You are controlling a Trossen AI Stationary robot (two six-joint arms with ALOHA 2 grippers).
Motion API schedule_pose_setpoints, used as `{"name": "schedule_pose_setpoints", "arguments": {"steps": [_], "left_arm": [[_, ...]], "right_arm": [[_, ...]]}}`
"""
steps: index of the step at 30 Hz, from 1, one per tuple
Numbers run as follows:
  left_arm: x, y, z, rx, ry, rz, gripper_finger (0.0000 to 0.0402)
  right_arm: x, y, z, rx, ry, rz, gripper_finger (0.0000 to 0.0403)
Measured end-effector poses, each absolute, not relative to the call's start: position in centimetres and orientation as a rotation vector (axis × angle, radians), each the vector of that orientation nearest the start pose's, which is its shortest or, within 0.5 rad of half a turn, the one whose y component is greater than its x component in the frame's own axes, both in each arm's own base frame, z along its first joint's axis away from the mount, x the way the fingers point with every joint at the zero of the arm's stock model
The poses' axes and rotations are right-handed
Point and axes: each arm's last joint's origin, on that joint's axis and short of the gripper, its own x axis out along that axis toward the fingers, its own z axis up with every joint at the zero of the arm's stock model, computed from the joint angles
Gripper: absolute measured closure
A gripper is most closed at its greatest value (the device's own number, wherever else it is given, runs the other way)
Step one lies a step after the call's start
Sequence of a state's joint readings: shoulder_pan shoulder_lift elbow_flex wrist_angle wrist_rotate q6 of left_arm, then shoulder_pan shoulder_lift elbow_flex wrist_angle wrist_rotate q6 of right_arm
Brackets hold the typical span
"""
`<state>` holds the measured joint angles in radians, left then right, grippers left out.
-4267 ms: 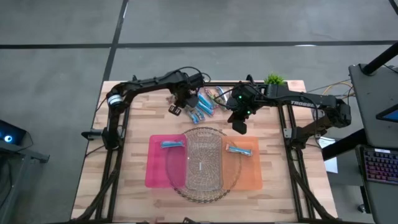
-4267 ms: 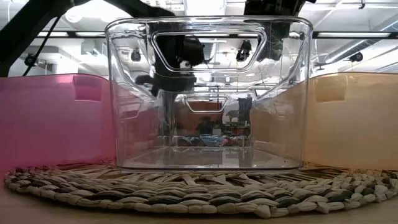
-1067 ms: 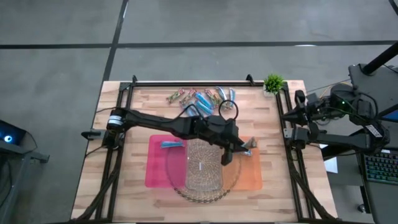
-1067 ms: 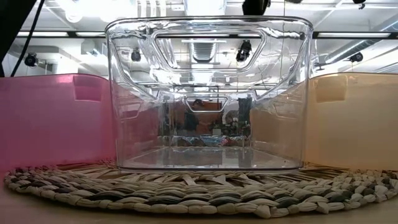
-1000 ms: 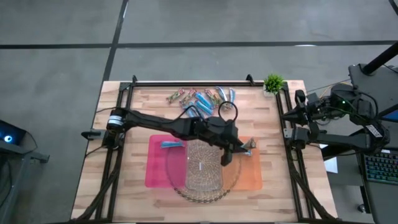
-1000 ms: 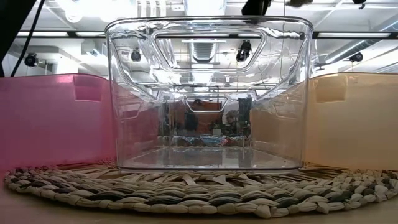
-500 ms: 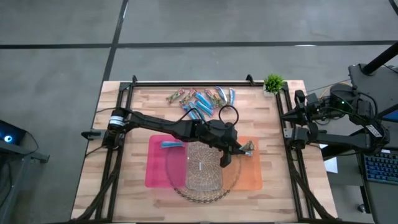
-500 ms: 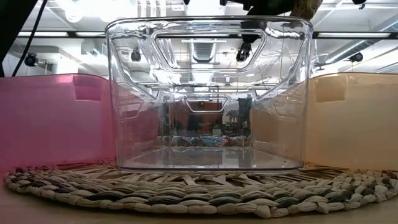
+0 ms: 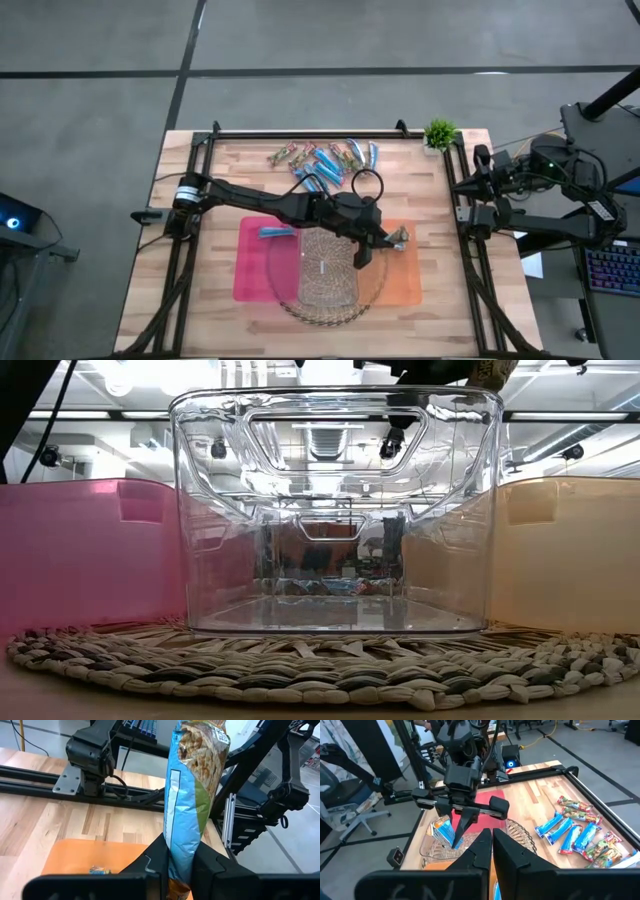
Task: Pick and place Granola Bars by type
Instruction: Put the yellow granola bar into the orange bin
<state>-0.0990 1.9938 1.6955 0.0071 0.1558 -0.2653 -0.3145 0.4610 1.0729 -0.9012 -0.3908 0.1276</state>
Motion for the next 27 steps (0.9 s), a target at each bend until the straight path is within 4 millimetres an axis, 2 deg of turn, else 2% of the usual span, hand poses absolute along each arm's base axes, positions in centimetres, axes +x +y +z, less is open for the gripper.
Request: {"name": "schedule_pose_setpoints", "arguments": {"steps": [6, 18, 27], "left_arm": [[47.0, -5.1, 30.1, -0.27, 0.327, -0.212, 0.0365], [46.6, -5.1, 27.9, -0.295, 0.394, -0.199, 0.0365], [46.6, -5.1, 28.0, -0.292, 0.389, -0.201, 0.0365]], "right_arm": [[4.2, -0.2, 38.4, 0.23, 0.277, 0.058, 0.0394], [4.2, -0.2, 38.4, 0.242, 0.277, 0.056, 0.0394], [4.2, -0.2, 38.4, 0.245, 0.277, 0.056, 0.0394]]}}
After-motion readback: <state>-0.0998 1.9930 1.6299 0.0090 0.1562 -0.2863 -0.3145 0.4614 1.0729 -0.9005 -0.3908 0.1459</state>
